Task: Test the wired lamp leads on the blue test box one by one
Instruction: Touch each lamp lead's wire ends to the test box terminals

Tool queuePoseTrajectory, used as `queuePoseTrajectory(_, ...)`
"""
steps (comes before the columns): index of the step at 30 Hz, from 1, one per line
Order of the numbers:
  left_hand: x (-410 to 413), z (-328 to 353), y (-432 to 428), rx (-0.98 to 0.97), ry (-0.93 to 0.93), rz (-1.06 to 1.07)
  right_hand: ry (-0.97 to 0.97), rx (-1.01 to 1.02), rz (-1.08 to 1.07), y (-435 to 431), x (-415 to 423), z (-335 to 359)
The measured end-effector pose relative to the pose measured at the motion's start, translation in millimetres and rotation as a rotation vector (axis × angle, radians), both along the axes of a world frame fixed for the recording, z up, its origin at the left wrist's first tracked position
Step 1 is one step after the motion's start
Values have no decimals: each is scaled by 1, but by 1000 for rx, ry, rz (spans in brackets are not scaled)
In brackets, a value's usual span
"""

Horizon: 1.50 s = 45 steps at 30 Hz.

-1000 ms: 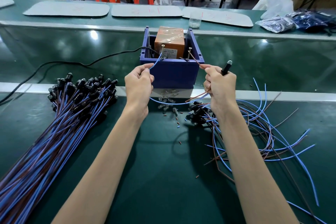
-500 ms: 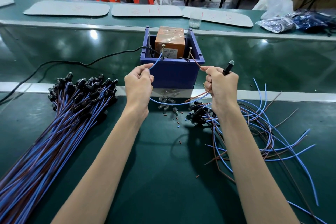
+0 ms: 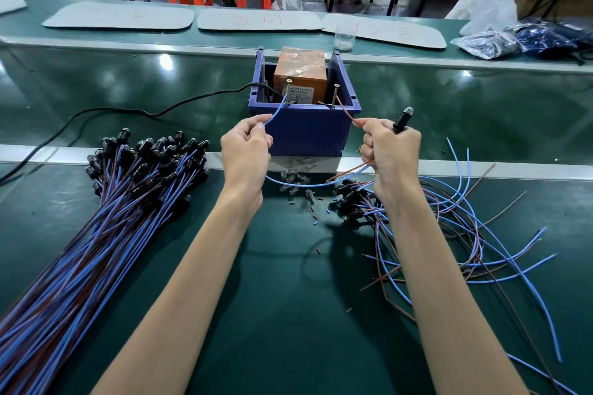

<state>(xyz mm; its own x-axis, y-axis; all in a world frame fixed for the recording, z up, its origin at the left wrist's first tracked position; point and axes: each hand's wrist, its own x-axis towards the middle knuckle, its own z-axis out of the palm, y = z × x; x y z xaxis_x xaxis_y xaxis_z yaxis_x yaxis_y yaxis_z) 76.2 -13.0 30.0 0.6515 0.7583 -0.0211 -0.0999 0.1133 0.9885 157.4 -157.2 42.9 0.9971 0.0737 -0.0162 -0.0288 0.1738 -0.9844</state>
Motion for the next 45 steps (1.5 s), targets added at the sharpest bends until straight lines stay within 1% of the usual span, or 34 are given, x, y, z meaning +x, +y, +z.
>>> queuePoseTrajectory(25, 0, -2, 0, 11, 21, -1, -3, -44, 8, 0, -3, 5)
queuePoseTrajectory(32, 2, -3, 0, 9, 20, 3, 15, -33, -19, 2, -4, 4)
queuePoseTrajectory(35, 1, -2, -2, 0, 3, -15, 3, -49, 17, 0, -5, 4)
queuePoseTrajectory(38, 0, -2, -11, -4, 2, -39, -25, -136, 59, -5, -2, 6)
queuePoseTrajectory(41, -1, -2, -33, -38, 18, -63, -86, -304, -3, -14, 1, 14)
queuePoseTrajectory(43, -4, 0, -51, -121, 27, -96, -149, -405, -135, -20, 3, 23)
queuePoseTrajectory(45, -7, 0, -72, -253, 34, -182, -224, -533, -342, -31, 4, 33)
